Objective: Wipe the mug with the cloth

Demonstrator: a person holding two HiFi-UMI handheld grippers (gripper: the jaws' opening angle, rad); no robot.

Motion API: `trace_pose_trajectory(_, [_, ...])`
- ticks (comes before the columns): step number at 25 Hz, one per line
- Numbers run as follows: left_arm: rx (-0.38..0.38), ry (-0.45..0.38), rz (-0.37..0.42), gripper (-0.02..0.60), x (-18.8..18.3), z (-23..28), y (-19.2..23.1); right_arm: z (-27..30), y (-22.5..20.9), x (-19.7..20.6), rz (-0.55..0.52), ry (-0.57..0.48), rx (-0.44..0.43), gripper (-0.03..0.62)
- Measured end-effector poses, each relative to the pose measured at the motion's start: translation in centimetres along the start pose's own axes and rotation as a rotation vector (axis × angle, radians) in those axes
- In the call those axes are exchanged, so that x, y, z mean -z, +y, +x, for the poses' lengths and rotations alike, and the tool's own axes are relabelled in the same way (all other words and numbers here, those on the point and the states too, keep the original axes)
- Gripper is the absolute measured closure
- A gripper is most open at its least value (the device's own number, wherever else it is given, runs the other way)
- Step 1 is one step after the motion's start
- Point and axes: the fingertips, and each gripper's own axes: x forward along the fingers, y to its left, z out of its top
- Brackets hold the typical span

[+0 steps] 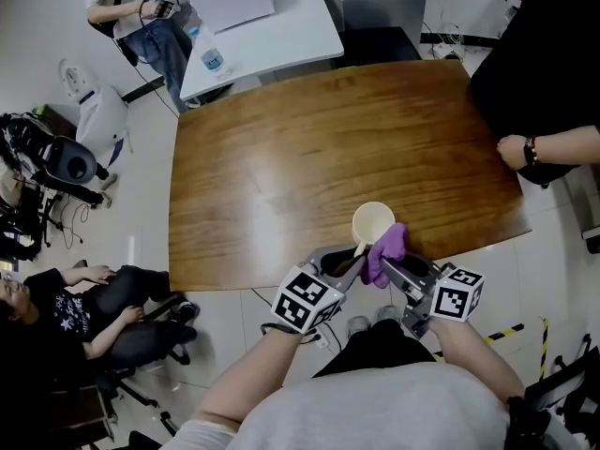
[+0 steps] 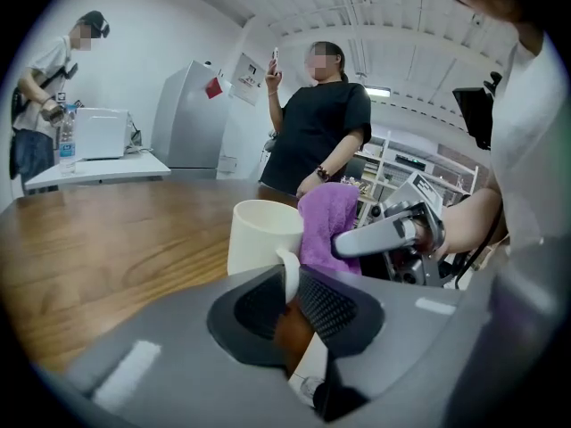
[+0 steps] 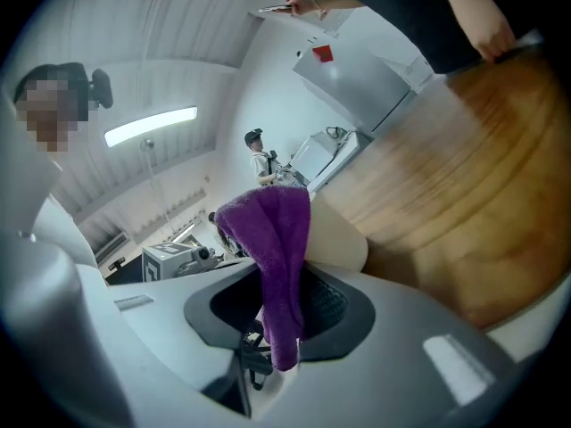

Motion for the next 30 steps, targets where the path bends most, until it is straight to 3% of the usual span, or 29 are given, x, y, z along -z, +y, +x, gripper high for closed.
trace_pose_trajectory(5, [0.025,0.016,0.035,0.537,0.0,0.3,-0.1,0.5,-2.1,1.7,0.067,0.064,0.06,0.488])
trace_pose_trajectory(11, [0.036,0.011,0.038,0.537,0.1,0.3,-0.1,0.1,-4.0,3.2,-0.004,0.203,0.172,0.488])
trace_pose_trajectory(16, [0.033,0.006,0.038,0.537,-0.1,-0.1,0.2,-0.2,-3.0,2.5,-0.037,0.226,0.154,0.488])
trace_pose_trajectory(24, [-0.006,0.014,0.076,0.535,0.2,-0.8,1.4,-1.8,-2.0,-3.5,-0.198,0.181,0.16,0.488])
trace_pose_trajectory(30, [-0.041,0.013,0.104,0.534,0.2,-1.3,2.4,-0.4,-2.6,-4.9,-0.179,0.194,0.133,0.488])
